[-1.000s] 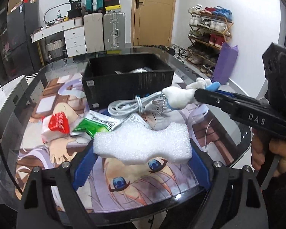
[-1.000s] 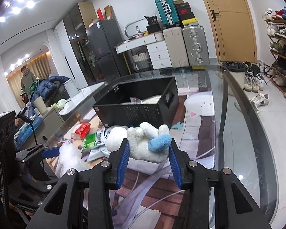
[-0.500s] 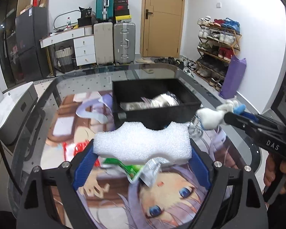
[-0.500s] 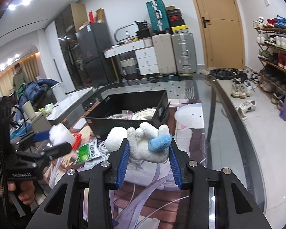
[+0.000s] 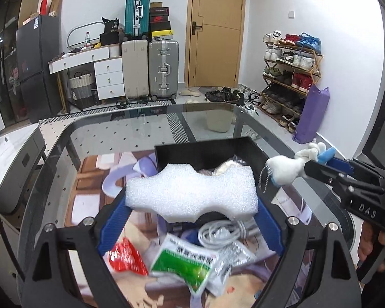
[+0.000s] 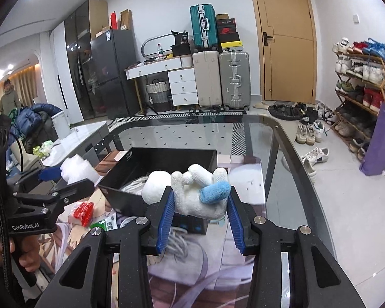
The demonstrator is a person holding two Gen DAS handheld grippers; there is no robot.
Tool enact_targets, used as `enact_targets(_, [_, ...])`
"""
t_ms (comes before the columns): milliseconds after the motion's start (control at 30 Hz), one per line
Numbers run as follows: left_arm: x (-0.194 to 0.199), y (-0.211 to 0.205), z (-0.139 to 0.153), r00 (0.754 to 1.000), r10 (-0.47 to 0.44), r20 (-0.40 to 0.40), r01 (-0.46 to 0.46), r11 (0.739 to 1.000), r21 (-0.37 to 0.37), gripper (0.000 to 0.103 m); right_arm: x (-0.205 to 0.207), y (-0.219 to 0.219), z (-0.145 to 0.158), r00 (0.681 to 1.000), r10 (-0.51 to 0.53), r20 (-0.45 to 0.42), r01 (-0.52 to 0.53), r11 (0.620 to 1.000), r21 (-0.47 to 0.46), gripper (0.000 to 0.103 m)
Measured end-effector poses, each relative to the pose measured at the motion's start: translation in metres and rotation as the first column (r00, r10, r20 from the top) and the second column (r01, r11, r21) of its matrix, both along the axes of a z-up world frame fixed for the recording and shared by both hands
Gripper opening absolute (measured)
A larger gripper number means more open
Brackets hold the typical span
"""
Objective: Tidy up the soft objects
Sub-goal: 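Carry the plush toy and foam block over the black box, then lower the plush toy into the box and open the right tool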
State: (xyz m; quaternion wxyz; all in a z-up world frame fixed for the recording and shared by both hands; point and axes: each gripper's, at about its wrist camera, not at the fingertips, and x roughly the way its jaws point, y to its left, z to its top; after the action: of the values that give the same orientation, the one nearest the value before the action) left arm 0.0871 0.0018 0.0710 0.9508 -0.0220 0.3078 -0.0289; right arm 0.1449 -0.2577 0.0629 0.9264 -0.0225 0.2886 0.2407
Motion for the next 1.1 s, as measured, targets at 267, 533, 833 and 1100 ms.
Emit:
enact_targets(267, [0.036, 0.002, -0.002, 1.000, -0.010, -0.016, 0.010, 1.000, 0.015, 0.089, 0.026, 0.028, 0.003, 1.000, 0.019, 0.012, -0.018, 0.997, -0.072, 0.040])
enact_targets(533, [0.057, 0.000, -0.014, 0.999, -0.017, -0.041, 0.018, 0.999, 0.026, 0.089, 0.051, 0.050, -0.010, 0.999, 0.046, -0.004, -0.046, 0.989, -0.140, 0.040])
enact_targets(833, [0.071, -0.001, -0.022, 0.998, -0.026, -0.064, 0.029, 0.999, 0.045, 0.089, 0.066, 0.068, -0.025, 0.996, 0.088, -0.015, -0.089, 0.976, -0.201, 0.040])
enact_targets(1100, [0.079, -0.001, -0.026, 0.997, -0.035, -0.072, 0.038, 0.998, 0.046, 0.089, 0.077, 0.083, -0.030, 0.989, 0.147, -0.022, -0.148, 0.961, -0.233, 0.040])
